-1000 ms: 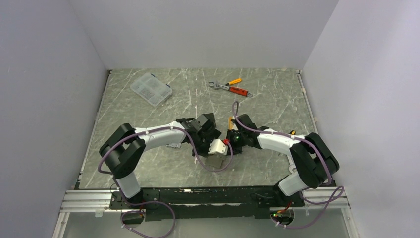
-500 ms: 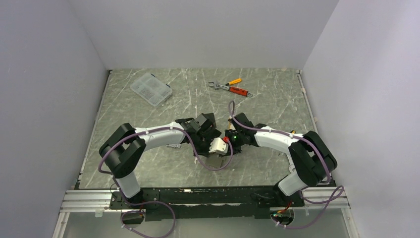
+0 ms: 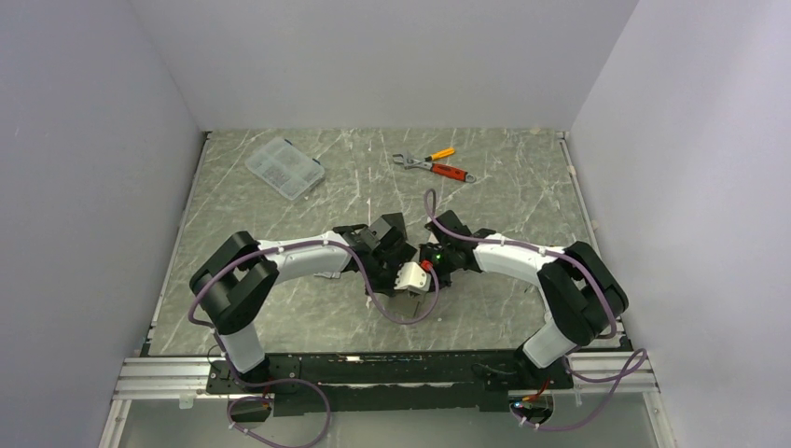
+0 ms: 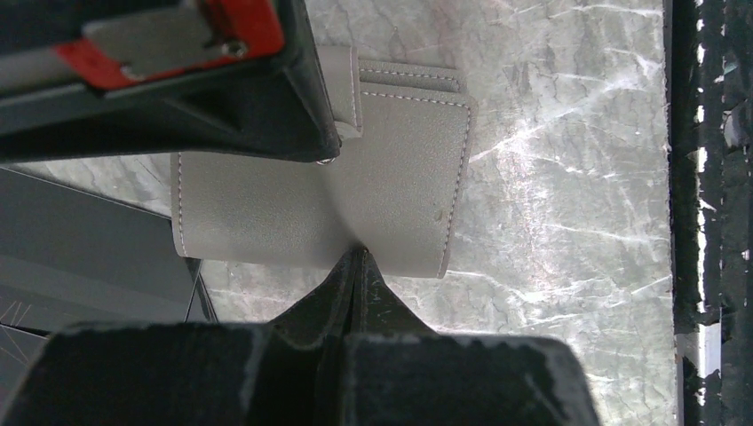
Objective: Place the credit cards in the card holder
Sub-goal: Close the card holder at the center of the board.
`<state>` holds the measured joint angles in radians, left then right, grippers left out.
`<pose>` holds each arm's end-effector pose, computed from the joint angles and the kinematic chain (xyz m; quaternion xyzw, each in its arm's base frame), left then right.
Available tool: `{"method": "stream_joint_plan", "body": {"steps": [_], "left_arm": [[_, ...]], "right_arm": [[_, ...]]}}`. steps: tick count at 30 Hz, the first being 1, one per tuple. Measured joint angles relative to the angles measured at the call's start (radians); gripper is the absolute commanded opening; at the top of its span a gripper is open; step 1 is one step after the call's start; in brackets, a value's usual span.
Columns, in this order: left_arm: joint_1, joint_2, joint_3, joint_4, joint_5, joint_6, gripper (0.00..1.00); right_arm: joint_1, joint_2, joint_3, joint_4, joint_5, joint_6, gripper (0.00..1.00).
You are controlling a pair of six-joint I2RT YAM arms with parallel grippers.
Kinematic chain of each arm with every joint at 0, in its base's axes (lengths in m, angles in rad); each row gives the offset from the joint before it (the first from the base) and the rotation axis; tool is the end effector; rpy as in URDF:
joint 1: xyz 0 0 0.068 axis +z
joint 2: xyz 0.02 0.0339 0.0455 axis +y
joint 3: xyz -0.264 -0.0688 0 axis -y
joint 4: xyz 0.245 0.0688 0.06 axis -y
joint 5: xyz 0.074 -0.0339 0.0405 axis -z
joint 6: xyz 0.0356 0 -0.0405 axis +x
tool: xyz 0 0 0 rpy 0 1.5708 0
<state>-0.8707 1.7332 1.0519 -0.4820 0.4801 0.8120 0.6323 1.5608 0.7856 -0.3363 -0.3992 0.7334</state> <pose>0.2017 -0.2650 0.1694 0.7412 0.5981 -0.2385 0.1896 0.2191 0.1776 0.1531 0.0031 0.9555 0.2906 0.0513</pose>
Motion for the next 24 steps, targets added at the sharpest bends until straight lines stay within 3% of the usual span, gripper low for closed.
{"method": "stream_joint_plan", "body": {"steps": [24], "left_arm": [[-0.012, 0.010, 0.003, -0.003, -0.021, 0.015, 0.00]], "right_arm": [[0.026, 0.137, 0.173, -0.190, 0.012, -0.035, 0.00]]}}
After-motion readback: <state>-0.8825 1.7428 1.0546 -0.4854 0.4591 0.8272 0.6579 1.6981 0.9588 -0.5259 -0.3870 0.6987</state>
